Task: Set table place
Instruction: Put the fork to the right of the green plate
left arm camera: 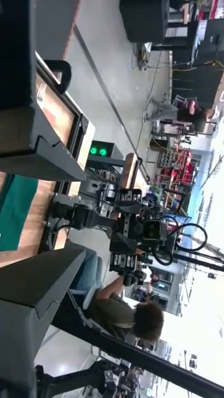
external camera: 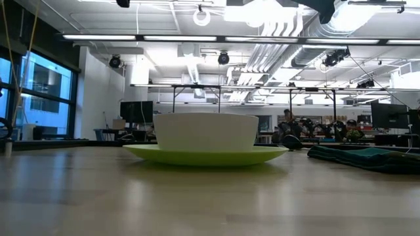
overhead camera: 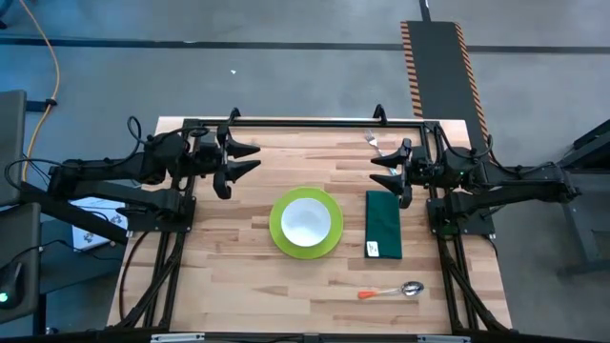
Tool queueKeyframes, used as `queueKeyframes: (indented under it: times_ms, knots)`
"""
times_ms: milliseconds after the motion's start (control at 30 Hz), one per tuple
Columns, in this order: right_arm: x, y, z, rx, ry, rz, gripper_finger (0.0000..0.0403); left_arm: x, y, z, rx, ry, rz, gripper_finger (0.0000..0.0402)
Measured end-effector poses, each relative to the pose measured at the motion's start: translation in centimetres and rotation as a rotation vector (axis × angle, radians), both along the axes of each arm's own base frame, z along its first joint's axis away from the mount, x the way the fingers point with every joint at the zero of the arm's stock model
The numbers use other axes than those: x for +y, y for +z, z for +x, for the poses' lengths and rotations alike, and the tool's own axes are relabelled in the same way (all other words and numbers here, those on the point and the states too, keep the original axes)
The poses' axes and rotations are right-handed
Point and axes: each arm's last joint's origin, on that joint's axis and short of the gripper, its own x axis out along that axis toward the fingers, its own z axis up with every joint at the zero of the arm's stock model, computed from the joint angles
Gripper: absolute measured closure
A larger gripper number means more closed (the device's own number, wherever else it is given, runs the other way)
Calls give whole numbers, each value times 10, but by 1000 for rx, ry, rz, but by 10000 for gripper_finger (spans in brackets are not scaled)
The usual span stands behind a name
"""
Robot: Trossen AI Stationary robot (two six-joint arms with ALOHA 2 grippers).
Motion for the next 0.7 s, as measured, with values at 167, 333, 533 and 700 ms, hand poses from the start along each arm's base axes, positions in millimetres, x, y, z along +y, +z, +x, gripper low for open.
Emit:
queueKeyframes:
  times_ms: [167, 333, 533, 700]
  knots:
    - [0, 0, 0, 0, 0, 0, 183, 1, 0, 0, 3, 29, -2, 227]
    - [-1, 0, 0, -1, -43, 7, 183, 1, -1, 0, 4, 36, -2, 227]
    - [-9, 0, 3, -17, -245, 158, 183, 1, -1, 0, 1, 34, -13, 227]
    - [-28, 9, 22, 180, -382, 177, 183, 1, 0, 0, 1, 34, -12, 227]
